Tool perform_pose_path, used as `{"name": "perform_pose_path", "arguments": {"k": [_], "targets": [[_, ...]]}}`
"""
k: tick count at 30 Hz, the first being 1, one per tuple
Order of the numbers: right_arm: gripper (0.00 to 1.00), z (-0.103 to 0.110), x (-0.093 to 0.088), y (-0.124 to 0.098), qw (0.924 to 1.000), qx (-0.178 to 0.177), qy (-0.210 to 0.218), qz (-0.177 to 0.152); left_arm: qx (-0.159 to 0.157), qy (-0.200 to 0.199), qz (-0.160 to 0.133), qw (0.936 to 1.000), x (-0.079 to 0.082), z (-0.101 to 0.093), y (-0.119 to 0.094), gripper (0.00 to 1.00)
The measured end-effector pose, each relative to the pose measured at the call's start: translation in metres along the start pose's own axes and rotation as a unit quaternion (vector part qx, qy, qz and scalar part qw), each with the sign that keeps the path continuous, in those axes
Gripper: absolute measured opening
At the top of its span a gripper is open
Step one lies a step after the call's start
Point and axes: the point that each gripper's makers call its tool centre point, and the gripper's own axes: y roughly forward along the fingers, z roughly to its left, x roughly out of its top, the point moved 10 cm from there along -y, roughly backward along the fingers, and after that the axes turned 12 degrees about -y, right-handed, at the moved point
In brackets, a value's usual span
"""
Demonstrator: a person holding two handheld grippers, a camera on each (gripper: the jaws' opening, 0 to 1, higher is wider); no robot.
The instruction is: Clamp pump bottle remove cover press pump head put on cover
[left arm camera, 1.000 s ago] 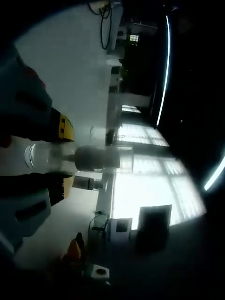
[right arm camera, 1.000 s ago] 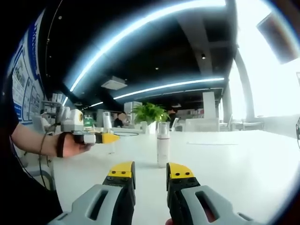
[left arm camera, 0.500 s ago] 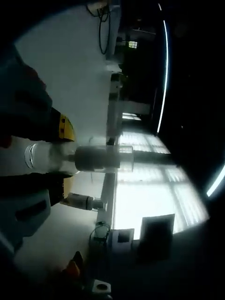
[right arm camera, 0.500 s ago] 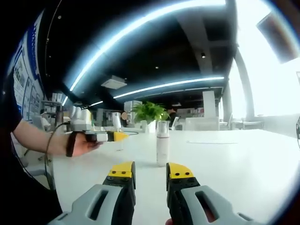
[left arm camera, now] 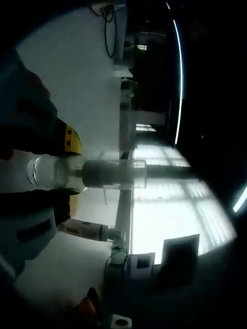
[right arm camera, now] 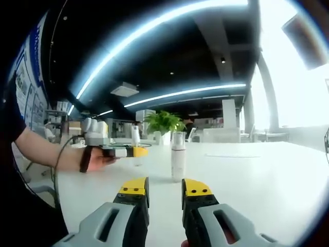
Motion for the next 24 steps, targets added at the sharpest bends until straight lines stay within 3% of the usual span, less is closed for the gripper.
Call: {"name": "perform_pose_path", "arguments": {"k": [9,14,24], "targets": [[0.19,0.0,0.0,0.0,1.0,0.0,-0.002,0.001,0.008,0.004,0.009,0.9999,-0.005,0.003,0.011,0.16],[0.19,0.001,0.0,0.0,1.0,0.0,-0.002,0.002,0.017,-0.014,0.017,0.9996,-0.004,0.006,0.02,0.16],[0.19,-0.005,0.0,-0.002,0.9999,-0.007,0.008,-0.006,0.043,0.035,0.033,0.9979,-0.011,-0.001,0.033,0.16]]}}
